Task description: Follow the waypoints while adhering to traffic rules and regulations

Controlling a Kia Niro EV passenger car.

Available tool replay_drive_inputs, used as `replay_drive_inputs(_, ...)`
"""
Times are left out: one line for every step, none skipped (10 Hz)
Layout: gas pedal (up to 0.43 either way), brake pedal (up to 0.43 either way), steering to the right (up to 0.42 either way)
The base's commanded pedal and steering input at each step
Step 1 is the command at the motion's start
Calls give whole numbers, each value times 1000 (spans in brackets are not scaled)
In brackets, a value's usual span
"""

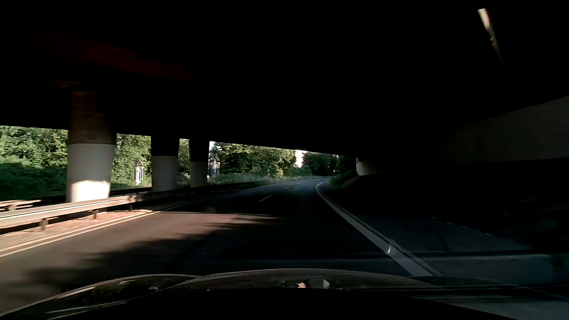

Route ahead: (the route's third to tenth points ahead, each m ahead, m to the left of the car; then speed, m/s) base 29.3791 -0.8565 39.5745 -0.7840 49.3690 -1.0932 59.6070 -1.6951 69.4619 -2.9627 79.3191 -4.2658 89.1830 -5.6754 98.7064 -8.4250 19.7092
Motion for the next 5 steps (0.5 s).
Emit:
replay_drive_inputs(118, 0, 6)
replay_drive_inputs(118, 0, 6)
replay_drive_inputs(118, 0, 7)
replay_drive_inputs(118, 0, 8)
replay_drive_inputs(118, 0, 10)
